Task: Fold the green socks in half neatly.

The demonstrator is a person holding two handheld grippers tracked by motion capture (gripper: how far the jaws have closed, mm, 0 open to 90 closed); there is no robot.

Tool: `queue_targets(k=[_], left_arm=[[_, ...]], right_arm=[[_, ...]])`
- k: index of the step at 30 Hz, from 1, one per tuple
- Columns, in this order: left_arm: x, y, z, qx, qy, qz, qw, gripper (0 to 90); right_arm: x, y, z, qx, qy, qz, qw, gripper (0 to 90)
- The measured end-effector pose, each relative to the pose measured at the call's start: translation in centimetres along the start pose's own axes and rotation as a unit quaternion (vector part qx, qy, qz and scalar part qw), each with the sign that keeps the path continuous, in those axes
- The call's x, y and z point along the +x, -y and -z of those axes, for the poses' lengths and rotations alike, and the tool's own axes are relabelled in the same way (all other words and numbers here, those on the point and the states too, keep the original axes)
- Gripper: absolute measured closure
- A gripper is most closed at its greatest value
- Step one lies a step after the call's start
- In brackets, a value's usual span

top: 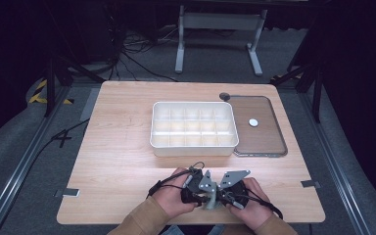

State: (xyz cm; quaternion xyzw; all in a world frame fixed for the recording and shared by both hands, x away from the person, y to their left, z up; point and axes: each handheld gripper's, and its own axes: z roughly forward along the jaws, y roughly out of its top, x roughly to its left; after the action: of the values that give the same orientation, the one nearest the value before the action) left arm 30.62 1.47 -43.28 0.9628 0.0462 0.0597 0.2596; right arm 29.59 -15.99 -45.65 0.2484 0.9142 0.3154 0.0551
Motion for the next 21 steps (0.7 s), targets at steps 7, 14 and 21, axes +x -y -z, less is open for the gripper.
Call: queue_targets(k=[7,14,21], left_arm=[[0.8,0.6,0.3,-0.002,-0.002,0.031,0.9995,57.5],[0.9,0.9,0.2,0.012,-0.001,0.036,0.9993,56.2],[0.5,0.6,0.5,0.014,0.013,0.028,0.9994,56.2]], right_arm=[[-0.4,0.1,-0.3,-0.027,0.002,-0.023,0.9994,81.9],[-2.2,0.6,3.6,-0.057,-0.014,-0.057,0.9966,82.0],[-3.2,2.2,3.2,-0.024,-0.006,-0.061,0.9978,84.2]])
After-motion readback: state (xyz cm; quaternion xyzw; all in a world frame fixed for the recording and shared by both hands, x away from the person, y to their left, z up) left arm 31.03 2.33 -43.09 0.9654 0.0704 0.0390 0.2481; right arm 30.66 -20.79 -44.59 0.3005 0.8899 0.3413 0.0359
